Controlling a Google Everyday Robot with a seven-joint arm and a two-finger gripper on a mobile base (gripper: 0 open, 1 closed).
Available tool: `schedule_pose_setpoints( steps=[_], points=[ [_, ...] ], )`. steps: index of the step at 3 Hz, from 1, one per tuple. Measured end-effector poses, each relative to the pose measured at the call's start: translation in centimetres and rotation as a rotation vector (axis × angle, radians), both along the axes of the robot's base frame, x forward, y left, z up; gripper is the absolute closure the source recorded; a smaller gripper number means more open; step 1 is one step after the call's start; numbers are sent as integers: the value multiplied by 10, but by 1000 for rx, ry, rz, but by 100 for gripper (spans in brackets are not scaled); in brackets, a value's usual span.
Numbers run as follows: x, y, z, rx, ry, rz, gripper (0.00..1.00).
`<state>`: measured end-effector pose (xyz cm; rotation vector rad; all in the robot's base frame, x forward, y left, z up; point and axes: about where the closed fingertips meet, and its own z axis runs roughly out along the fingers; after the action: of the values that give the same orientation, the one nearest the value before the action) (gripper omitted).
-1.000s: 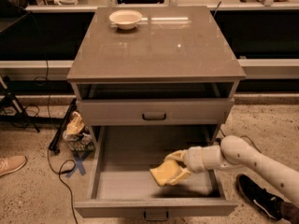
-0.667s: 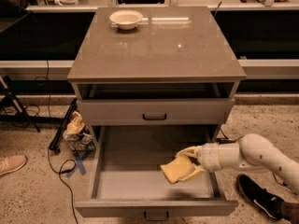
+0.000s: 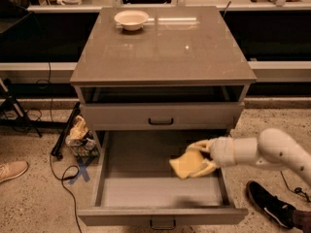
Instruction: Pick sponge from middle drawer and place on counter
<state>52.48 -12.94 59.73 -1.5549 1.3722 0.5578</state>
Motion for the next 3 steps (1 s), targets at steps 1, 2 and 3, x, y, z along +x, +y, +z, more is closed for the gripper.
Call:
schedule_pose_setpoints(
  steps=[1,2,3],
  points=[
    [7,-25,72,-1,-151,-19,100],
    [16,-52,156,-13,-316,-53,100],
    [16,-52,156,-13,-316,-53,100]
  ],
)
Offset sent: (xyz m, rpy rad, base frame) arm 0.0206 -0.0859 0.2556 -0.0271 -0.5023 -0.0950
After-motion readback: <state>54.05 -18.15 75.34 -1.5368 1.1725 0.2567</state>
